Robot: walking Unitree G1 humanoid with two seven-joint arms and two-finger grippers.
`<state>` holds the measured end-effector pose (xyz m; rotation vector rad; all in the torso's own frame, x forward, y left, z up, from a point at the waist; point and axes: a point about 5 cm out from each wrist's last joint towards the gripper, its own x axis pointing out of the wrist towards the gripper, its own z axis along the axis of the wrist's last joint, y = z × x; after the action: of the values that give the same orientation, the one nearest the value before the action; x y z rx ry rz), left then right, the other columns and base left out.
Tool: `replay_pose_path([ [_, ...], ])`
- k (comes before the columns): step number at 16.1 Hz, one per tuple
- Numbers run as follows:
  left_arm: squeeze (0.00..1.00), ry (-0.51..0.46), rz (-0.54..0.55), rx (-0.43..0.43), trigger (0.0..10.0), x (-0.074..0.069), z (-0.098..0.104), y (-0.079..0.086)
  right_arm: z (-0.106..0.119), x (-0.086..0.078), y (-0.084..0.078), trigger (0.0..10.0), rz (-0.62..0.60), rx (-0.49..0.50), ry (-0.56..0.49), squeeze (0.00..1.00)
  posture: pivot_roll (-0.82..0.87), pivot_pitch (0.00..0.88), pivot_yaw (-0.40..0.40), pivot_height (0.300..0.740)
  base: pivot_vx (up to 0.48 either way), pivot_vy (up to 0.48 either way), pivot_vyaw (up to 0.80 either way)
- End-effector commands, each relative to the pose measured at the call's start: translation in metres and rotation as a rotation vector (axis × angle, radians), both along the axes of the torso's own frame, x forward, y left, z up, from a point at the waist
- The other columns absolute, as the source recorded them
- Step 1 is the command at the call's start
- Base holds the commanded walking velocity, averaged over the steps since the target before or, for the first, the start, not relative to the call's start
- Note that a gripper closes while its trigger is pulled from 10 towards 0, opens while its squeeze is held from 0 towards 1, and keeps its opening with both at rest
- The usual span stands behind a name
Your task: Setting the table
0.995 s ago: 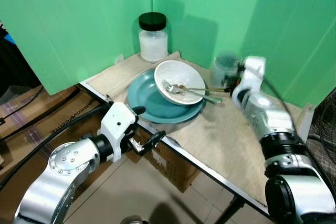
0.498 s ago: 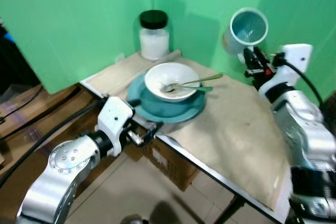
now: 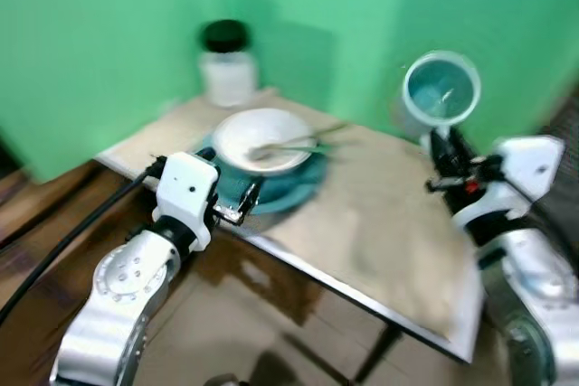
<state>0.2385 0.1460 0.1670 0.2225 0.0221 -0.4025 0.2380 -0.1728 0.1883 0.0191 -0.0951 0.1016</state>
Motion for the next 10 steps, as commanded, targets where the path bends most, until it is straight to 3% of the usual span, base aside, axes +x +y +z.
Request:
replay_pose_path([
  [1,0.26,-0.004,0.014,0.013,10.0,0.001,-0.001,0.001,0.006,0.000,0.002,10.0,-0.016,-0.008,-0.025,0.00,0.11,0.000,-0.007,0.740,0.000,0.000,-0.80],
  [5,0.26,-0.010,0.030,0.016,10.0,0.001,-0.001,-0.004,-0.001,0.004,0.021,10.0,0.030,-0.017,0.023,0.00,0.14,0.000,-0.030,0.740,0.000,0.000,-0.80],
  [8,0.26,-0.018,0.090,0.009,10.0,0.003,0.000,0.003,-0.003,0.010,0.022,10.0,0.034,-0.015,0.045,0.00,0.14,0.000,-0.040,0.740,0.000,0.000,-0.80],
  [10,0.26,-0.020,0.071,0.030,10.0,0.004,0.000,0.000,-0.002,0.013,0.022,10.0,0.033,-0.002,0.048,0.00,0.15,0.000,-0.048,0.740,0.000,0.000,-0.80],
])
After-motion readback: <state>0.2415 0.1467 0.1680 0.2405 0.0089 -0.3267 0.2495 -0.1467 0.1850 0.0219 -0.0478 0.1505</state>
